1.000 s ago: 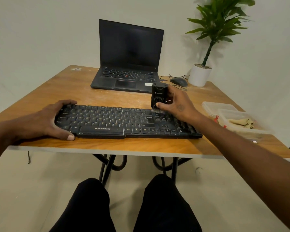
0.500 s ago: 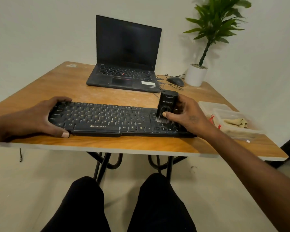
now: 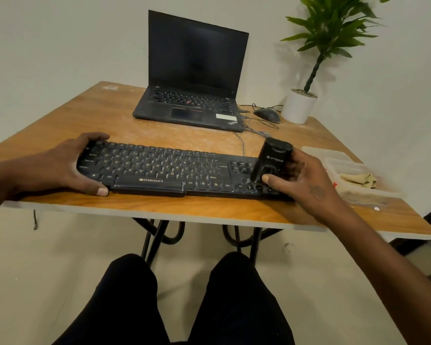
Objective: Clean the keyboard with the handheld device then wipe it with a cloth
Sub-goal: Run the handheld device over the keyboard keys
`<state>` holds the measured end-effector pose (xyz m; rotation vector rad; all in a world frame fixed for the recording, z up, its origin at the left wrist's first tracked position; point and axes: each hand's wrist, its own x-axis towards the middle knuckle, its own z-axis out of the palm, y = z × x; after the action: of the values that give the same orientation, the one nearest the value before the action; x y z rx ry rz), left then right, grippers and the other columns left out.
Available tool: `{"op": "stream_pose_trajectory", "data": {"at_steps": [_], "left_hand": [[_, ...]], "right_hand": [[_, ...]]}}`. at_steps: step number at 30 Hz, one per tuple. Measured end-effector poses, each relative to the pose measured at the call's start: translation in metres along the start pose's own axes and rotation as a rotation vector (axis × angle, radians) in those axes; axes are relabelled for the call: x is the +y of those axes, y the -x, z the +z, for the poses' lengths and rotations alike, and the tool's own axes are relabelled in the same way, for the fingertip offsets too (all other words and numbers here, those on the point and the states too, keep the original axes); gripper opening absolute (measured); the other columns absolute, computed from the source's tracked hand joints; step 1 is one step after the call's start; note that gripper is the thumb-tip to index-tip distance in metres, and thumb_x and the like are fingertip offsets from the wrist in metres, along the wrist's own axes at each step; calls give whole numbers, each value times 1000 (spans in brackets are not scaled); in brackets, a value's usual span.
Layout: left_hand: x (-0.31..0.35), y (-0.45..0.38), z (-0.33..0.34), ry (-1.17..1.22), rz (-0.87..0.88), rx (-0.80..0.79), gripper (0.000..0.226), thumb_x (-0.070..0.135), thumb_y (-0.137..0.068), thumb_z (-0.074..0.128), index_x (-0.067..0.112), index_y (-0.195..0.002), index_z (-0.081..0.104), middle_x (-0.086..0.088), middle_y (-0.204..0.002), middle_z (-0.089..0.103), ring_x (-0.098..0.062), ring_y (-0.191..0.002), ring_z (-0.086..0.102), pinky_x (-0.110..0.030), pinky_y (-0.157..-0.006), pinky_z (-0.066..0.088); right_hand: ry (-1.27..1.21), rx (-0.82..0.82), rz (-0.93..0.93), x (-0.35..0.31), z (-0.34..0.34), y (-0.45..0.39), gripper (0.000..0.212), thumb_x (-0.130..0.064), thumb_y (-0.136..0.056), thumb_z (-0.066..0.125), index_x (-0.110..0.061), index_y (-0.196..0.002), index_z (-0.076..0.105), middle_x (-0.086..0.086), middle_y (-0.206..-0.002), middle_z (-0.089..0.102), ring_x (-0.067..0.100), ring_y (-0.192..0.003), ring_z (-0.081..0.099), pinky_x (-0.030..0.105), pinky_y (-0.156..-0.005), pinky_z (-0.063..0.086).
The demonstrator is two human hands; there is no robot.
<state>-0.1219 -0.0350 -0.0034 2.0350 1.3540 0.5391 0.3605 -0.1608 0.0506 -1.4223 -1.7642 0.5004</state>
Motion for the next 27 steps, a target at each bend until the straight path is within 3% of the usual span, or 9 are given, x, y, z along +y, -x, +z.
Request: {"op": "stream_pose_trajectory", "data": {"at_steps": [9,11,14,17,20,24,27], "left_hand": [[3,1,-1,24,-13,-11,125,64,-29,99,72,-132,29,9,-142,44,-20,-124,51,-44,-102,47],[4,2,-1,15,-14,-12,125,65,-29,99,73,-132,28,10,-142,43,-19,-125,50,-44,-103,46],[6,3,-2,12,-16,-29,125,66,-31,98,73,-133,27,12,-142,43,-18,-126,49,-46,-105,46],[7,4,-2,10,-4,-26,124,67,-32,98,71,-135,28,14,-141,43,-16,-125,50,-45,-106,46],[6,5,-1,-9,-3,-31,123,70,-33,96,72,-134,26,15,-140,43,-13,-125,49,-43,-105,47],[4,3,-2,-9,-4,-14,124,68,-34,97,71,-135,27,13,-141,43,-16,-125,49,-44,-105,46],[5,5,-1,-3,-11,-32,123,69,-34,96,71,-135,26,15,-140,43,-13,-125,50,-44,-106,47]], "right_hand": [[-6,22,-1,9,3,-25,59,-20,-86,79,-30,-138,53,-16,-124,66,0,-114,62,21,-93,51],[38,45,-1,11,8,-45,60,-21,-86,78,-25,-140,52,-13,-129,63,2,-117,59,16,-94,46],[102,88,22,9,15,-66,61,-20,-88,76,-19,-142,50,-4,-135,62,2,-115,53,5,-83,36],[125,97,11,6,22,-67,60,-20,-88,76,-16,-142,50,-2,-133,62,2,-112,53,3,-76,38],[75,72,-17,-2,25,-54,57,-20,-87,77,-19,-139,52,-14,-124,60,-12,-102,55,3,-78,44],[-36,-28,-39,-8,35,-38,56,-21,-85,79,-25,-135,55,-11,-126,65,2,-114,61,28,-94,54],[-39,-60,-69,-13,43,-42,58,-21,-85,79,-26,-137,55,-11,-127,66,3,-116,62,34,-97,54]]}}
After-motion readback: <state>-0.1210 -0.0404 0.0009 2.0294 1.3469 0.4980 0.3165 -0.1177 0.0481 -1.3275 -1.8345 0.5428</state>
